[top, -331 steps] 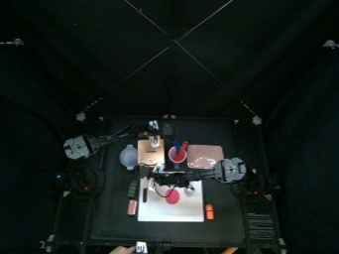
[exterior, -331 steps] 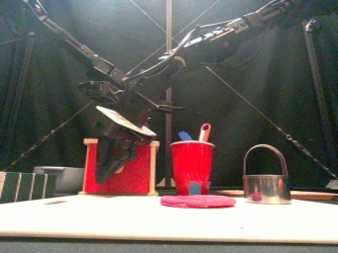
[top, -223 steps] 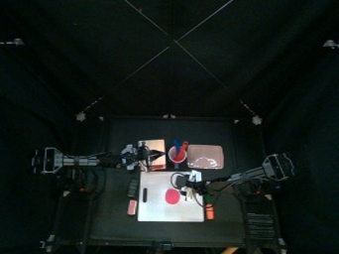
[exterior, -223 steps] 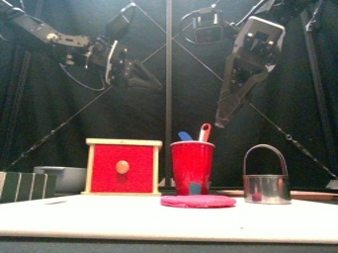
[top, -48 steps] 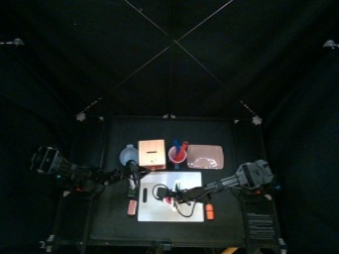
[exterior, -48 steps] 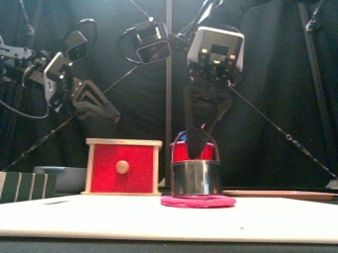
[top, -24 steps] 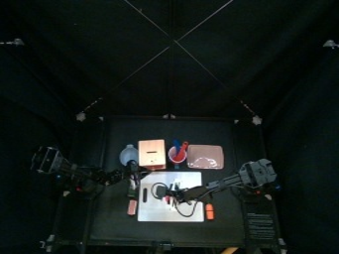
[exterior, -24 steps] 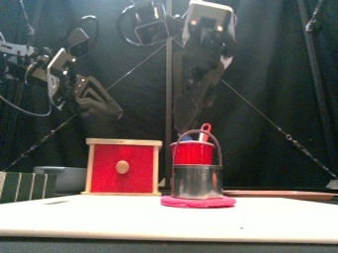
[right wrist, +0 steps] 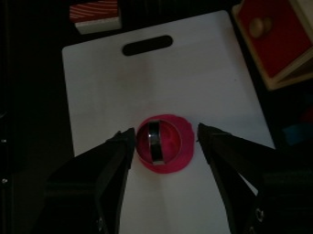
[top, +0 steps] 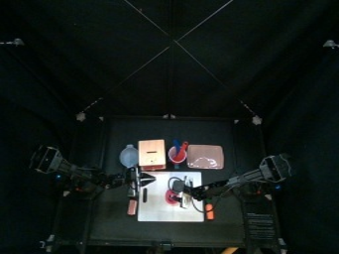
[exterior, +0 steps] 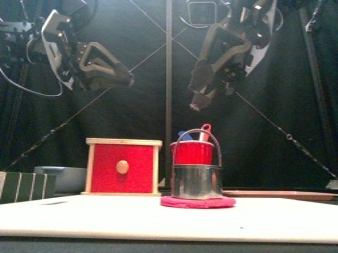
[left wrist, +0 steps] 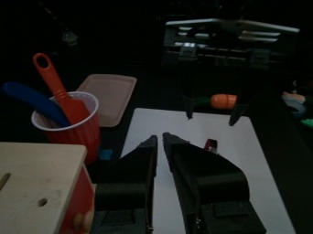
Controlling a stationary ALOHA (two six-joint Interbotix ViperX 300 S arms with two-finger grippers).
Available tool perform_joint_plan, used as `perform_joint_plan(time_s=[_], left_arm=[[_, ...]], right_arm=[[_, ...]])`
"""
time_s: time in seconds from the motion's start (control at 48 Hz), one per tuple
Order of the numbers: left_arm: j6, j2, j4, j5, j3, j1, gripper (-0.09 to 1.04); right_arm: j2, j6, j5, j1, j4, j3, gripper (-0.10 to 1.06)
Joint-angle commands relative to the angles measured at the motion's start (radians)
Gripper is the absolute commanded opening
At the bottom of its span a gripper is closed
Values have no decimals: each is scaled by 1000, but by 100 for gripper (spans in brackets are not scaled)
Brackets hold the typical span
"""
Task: Get the cutter from the drawer then cut the dough then place the extra dough in the bowl
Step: Cut the dough
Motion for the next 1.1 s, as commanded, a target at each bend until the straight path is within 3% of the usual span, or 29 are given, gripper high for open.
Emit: perform_joint_plan(time_s=[0.021, 0.125, 0.229, 0.417, 0.625, 0.812, 0.938, 1.104], left_arm=[[-78, 31, 75, -52, -18, -9, 60], [-198, 107, 170, -167, -17, -9, 60], [-268, 207, 267, -264, -41, -11, 66], [-275, 324, 310, -256, -112, -11, 86], [-276, 339, 290, -256, -123, -3, 90], [-272, 296, 272, -255, -118, 0, 90], [-272, 264, 273, -256, -117, 11, 90], [-272, 249, 272, -256, -117, 17, 90]], right_arm=[[-37, 32, -15, -5, -46, 21, 90], [-61, 40, -18, -11, -97, 49, 90], [-83, 63, -28, -9, -103, 80, 90], [-91, 184, -84, -3, -110, 147, 90], [-67, 287, -81, 2, -209, 152, 89], [-69, 296, -74, 18, -318, 78, 89], [-89, 301, -115, 37, -304, 92, 89], [-206, 288, -247, 48, -339, 160, 89]])
